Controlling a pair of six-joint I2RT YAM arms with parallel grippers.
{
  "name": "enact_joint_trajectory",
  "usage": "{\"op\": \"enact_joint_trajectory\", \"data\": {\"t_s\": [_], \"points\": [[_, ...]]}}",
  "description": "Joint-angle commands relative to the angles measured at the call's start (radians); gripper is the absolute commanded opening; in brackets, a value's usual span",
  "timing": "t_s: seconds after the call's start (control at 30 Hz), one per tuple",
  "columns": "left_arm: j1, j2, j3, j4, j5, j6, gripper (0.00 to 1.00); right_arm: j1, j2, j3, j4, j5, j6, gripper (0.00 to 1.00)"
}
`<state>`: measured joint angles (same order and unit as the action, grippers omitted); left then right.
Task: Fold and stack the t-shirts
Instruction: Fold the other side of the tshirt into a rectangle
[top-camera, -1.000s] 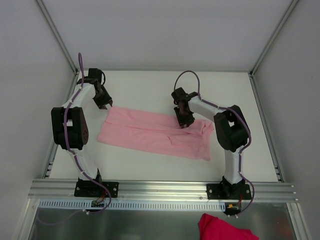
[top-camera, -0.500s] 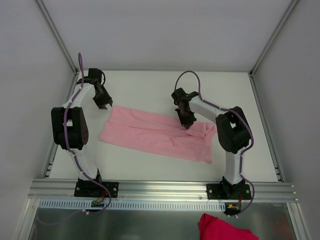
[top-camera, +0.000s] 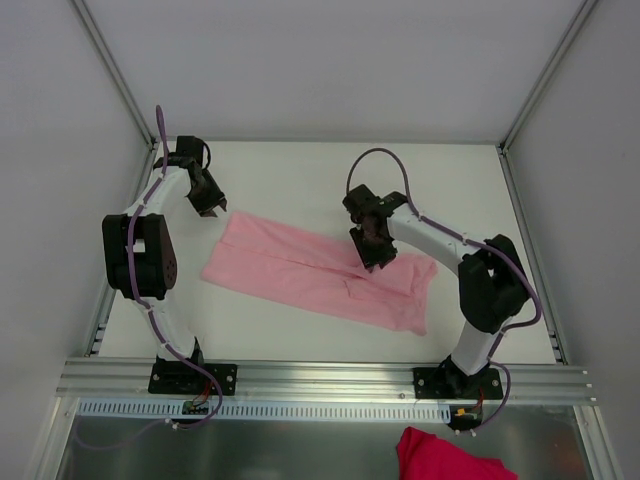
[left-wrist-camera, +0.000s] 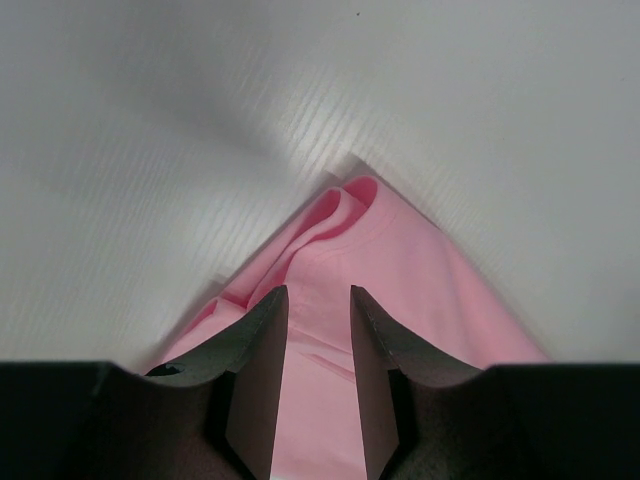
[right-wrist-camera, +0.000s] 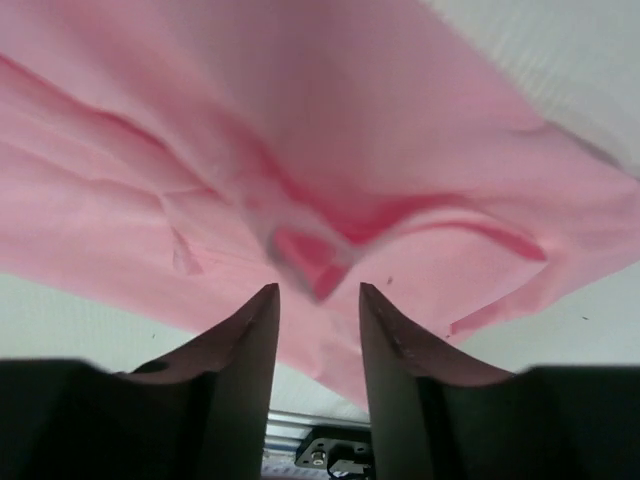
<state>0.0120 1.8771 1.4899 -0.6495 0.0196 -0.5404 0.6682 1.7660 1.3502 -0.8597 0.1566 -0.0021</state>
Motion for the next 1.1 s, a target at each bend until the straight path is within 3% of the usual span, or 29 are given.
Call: {"op": "enact_joint_trajectory", "data": {"t_s": [0.0,0.07,0.1,0.13,0.37,0.53,0.6,0.63,0.67,0.73,1.07], "points": [[-0.007,0.002,0.047,-0.002,0.026,-0.016,0.32,0.004,-0.036,-0.019,-0.07,-0.208,-0.076,0.43],[-0.007,0.011,0.062,-0.006,0.028,-0.02,0.32,0.017,-0.087,-0.049,-0.052,-0.204,-0.088,0.61],[-0.007,0.01,0.07,-0.006,0.031,-0.021,0.32,0.018,-0.103,-0.071,-0.041,-0.19,-0.087,0.78],[-0.006,0.01,0.073,-0.004,0.036,-0.021,0.32,0.018,-0.114,-0.071,-0.042,-0.177,-0.076,0.81],[-0.047,0.033,0.116,-0.001,0.098,-0.013,0.33,0.018,-0.145,-0.045,-0.048,-0.045,-0.05,0.76],[-0.108,0.088,0.185,0.001,0.175,0.023,0.33,0.018,-0.123,-0.013,-0.096,0.147,-0.016,0.77],[-0.13,0.109,0.204,0.002,0.212,0.025,0.33,0.018,-0.111,-0.019,-0.108,0.208,-0.001,0.66],[-0.142,0.117,0.205,0.002,0.223,0.025,0.33,0.018,-0.103,-0.026,-0.099,0.219,-0.001,0.48],[-0.164,0.122,0.202,-0.002,0.224,0.025,0.33,0.018,-0.1,-0.049,-0.075,0.222,-0.001,0.2],[-0.178,0.123,0.181,0.007,0.215,0.017,0.33,0.018,-0.074,-0.056,-0.062,0.23,0.048,0.02],[-0.211,0.008,-0.051,0.024,0.188,-0.02,0.33,0.018,0.0,-0.046,-0.019,0.253,0.062,0.01]]}}
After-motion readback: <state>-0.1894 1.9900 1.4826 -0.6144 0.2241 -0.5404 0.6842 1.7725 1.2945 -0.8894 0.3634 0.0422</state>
